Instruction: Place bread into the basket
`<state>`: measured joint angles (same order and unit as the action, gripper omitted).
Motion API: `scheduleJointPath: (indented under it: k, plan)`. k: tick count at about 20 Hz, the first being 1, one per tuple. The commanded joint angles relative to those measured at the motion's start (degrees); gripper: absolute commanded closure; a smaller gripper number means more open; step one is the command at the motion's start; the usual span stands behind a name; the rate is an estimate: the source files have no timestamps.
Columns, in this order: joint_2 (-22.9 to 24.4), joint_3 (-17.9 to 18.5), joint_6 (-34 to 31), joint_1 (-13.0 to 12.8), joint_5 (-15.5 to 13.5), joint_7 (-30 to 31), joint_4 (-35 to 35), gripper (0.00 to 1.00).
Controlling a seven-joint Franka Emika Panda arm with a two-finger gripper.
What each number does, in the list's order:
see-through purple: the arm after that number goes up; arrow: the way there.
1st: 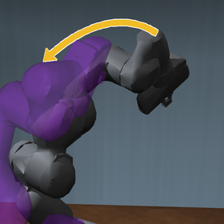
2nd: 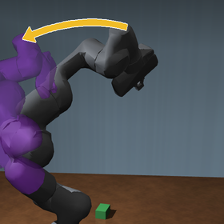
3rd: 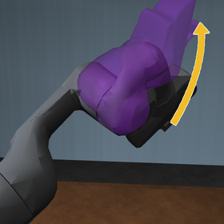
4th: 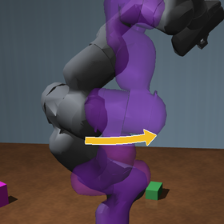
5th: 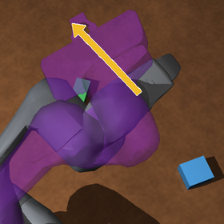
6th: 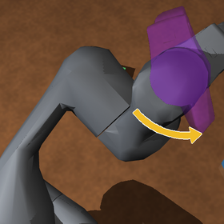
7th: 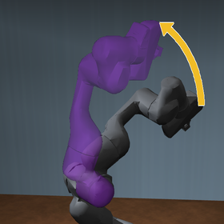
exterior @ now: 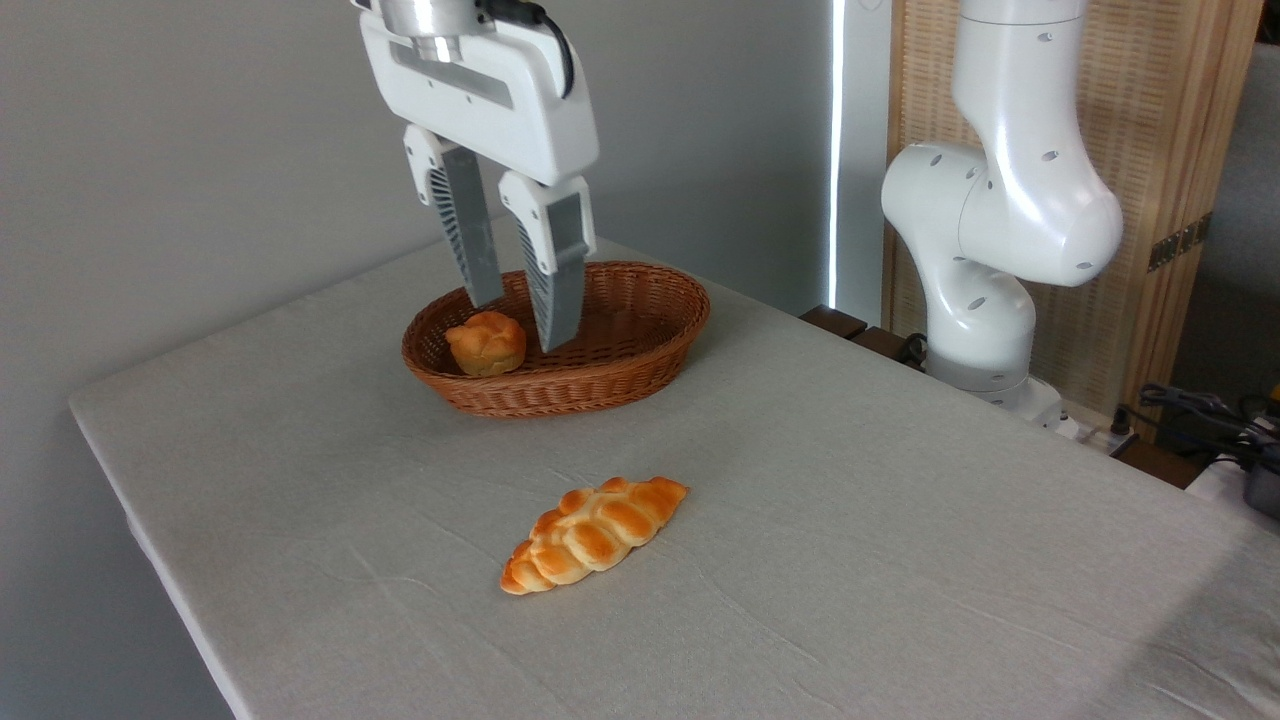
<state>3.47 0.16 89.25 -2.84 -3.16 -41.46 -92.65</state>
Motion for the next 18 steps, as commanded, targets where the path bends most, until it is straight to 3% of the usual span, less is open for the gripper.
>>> scheduleJointPath:
  k: [1,5,10,18]
  plan:
    - [5.40,0.28,5.91,-0.15,-0.35,-1.08,-10.68,0.00]
    - [7.43,-0.42,19.97,-0.06,-0.09,-1.17,-21.67,0.00]
    - [5.16,-0.42,30.97,-0.06,0.26,-1.17,-28.80,0.00]
    - [1.73,-0.42,33.35,-1.12,0.44,-2.31,-34.00,0.00]
